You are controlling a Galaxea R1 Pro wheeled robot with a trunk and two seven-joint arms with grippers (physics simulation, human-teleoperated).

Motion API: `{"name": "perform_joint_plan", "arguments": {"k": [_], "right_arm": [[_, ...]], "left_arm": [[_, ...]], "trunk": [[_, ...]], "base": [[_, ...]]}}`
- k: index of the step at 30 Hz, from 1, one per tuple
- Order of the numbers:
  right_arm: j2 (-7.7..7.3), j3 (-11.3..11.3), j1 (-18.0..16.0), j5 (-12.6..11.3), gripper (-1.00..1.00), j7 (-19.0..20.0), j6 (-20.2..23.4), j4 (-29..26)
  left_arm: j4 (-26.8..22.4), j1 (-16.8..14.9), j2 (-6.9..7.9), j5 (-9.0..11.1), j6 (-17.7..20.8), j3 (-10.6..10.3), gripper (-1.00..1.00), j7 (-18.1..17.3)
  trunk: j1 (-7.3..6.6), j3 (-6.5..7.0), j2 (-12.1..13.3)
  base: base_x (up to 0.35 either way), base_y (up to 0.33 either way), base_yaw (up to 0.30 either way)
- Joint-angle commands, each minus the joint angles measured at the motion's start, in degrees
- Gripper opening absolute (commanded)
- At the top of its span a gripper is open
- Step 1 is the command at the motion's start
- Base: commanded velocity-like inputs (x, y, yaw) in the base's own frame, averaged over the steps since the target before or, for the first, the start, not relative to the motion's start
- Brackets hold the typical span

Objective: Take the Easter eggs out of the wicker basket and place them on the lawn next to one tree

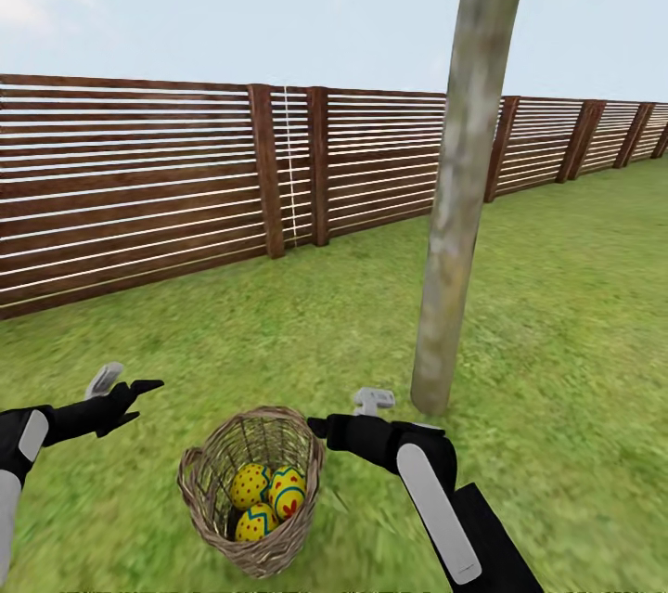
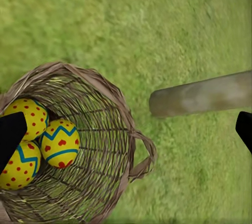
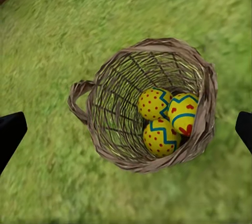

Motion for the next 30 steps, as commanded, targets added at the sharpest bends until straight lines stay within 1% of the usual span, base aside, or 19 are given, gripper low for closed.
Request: {"name": "perform_joint_plan", "arguments": {"k": [1,7,30], "right_arm": [[0.01,0.02,-0.04,-0.59,1.00,-0.60,0.11,-0.06],[0.07,0.13,-0.04,-0.59,1.00,-0.60,0.11,-0.07],[0.13,0.18,-0.04,-0.63,1.00,-0.60,0.27,-0.07]], "left_arm": [[0.00,-0.06,-0.02,-0.15,0.42,0.31,1.00,-0.20],[0.00,-0.05,0.03,-0.17,0.21,0.39,1.00,-0.09],[0.00,-0.05,0.06,-0.09,0.16,0.40,1.00,-0.02]], "trunk": [[-0.01,-0.07,-0.03],[-0.01,-0.24,-0.03],[-0.01,-1.24,-0.03]], "base": [[-0.082,0.124,0.041],[-0.033,0.084,0.183],[-0.001,0.002,0.240]]}}
